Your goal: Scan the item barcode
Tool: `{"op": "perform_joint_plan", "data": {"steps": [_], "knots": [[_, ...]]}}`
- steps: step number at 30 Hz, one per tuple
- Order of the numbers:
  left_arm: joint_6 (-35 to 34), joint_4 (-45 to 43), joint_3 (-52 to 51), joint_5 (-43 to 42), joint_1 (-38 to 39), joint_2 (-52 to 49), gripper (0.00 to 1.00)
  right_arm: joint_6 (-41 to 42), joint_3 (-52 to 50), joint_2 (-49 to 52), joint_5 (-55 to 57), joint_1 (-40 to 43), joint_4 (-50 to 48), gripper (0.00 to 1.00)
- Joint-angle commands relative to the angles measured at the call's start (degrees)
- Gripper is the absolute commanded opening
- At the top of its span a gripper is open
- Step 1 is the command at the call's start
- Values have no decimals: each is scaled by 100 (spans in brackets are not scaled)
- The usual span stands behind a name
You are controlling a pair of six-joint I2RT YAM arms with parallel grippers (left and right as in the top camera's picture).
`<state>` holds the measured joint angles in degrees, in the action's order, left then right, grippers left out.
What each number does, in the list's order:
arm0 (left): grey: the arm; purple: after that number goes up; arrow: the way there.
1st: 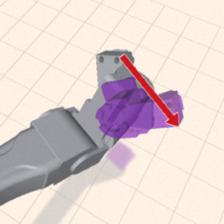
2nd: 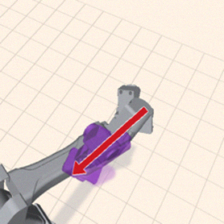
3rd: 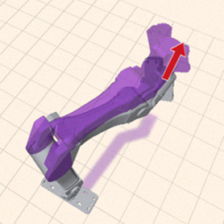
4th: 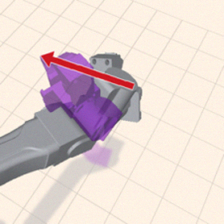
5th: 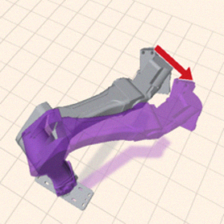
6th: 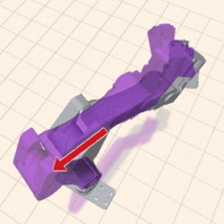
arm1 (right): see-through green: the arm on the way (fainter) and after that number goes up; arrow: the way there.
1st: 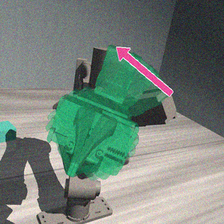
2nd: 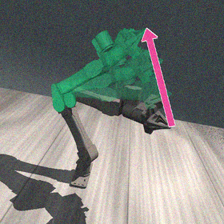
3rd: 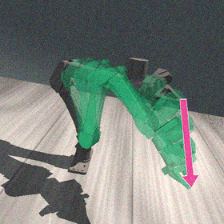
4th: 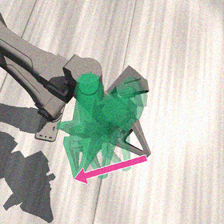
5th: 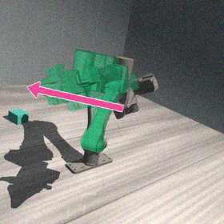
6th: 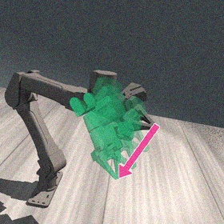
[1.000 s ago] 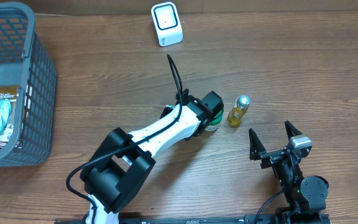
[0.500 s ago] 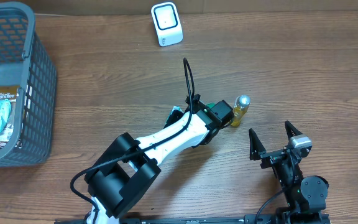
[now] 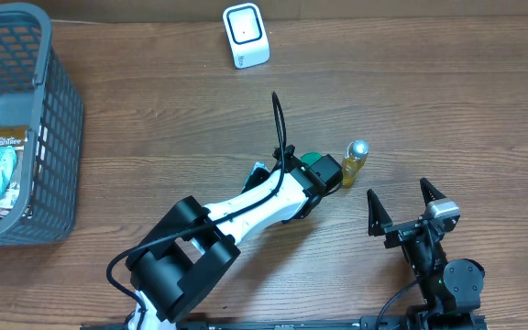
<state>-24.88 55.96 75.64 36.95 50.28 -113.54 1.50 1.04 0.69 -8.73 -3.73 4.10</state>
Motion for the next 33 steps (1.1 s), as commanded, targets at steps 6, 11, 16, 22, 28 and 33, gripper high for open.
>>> {"op": "perform_joint_plan", "data": {"steps": [6, 11, 16, 22, 28, 33], "knots": [[9, -31, -48, -142, 42, 39, 20, 2, -57, -31, 9, 44, -20, 100], [9, -31, -48, -144, 42, 39, 27, 2, -57, -28, 9, 44, -20, 100], [9, -31, -48, -144, 42, 39, 30, 0, -57, -28, 7, 44, -20, 100], [9, 2, 4, -146, 44, 42, 27, 2, -57, -28, 9, 44, -20, 100], [7, 295, 354, -223, 96, 42, 25, 2, -57, -31, 9, 44, -20, 100], [9, 192, 446, -688, 188, 42, 28, 2, -57, -28, 9, 44, -20, 100]]}}
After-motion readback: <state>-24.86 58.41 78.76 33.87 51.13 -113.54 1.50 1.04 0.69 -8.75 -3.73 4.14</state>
